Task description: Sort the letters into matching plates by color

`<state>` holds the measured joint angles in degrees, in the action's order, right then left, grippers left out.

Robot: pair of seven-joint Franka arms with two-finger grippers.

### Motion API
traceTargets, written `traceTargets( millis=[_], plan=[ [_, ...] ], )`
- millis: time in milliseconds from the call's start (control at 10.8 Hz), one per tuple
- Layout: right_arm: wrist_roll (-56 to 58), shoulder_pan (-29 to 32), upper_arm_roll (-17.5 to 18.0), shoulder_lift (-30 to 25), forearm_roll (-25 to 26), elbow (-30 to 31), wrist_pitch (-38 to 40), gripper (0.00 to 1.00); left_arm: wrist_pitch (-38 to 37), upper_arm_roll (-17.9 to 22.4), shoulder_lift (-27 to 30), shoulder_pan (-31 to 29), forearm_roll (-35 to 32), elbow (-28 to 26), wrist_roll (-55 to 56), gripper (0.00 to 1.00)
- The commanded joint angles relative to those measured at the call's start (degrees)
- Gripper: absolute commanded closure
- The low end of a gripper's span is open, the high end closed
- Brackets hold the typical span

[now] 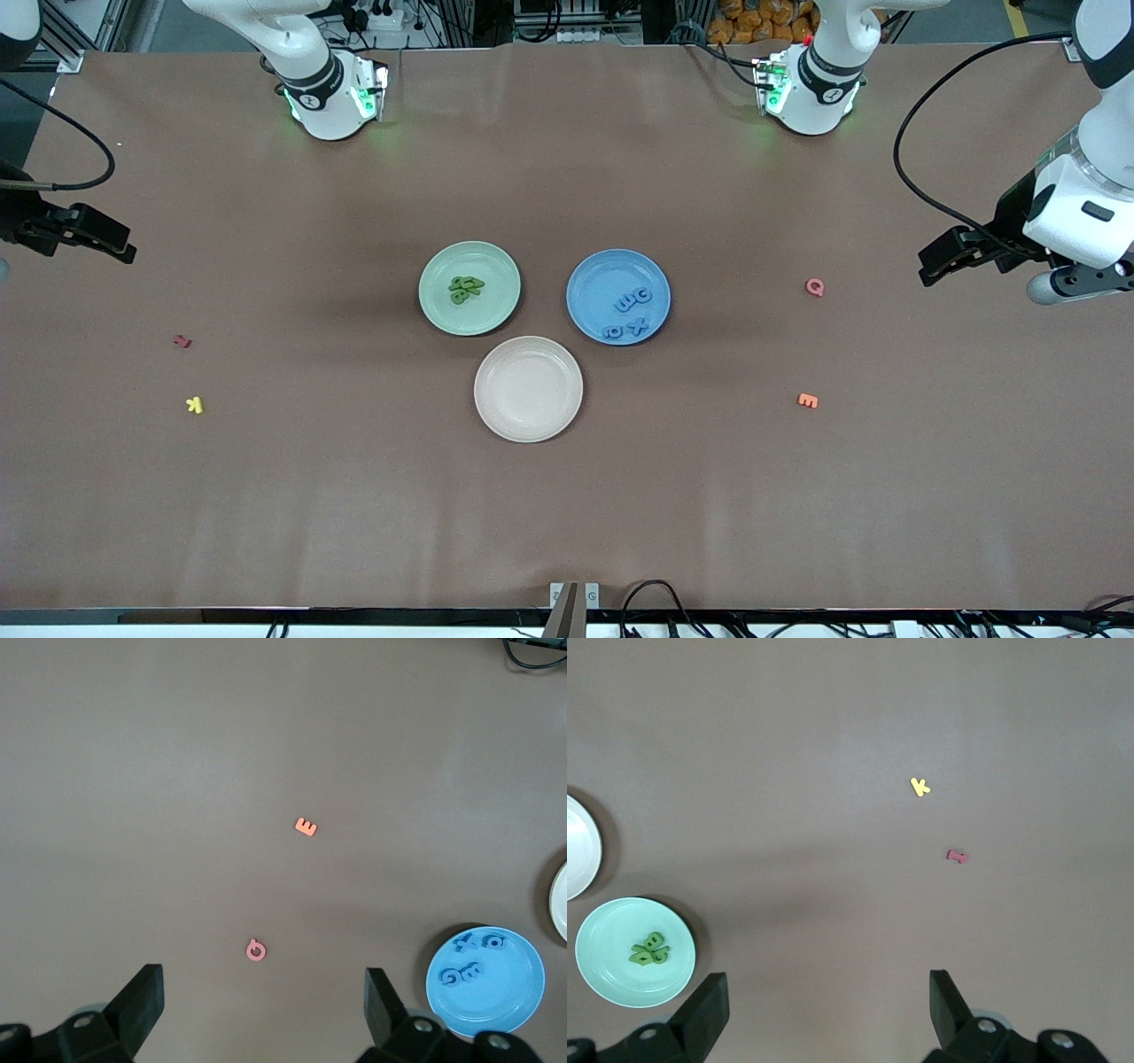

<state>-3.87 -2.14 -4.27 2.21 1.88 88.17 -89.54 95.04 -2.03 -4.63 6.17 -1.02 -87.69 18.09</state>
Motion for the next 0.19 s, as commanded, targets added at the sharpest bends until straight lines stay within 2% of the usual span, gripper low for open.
traceTargets(
  millis=[0, 93],
  plan=[
    [-0.7, 1.0, 0.4, -1.1, -0.5, 0.2, -0.4, 0.00, 0.7, 0.1, 0.8, 0.0, -0.5, -1.0, -0.8, 0.00],
    [-0.7, 1.0, 0.4, -1.1, -0.5, 0.2, -0.4, 0.00, 0.7, 0.0, 0.8, 0.0, -0.5, -1.0, -1.0, 0.00]
  ],
)
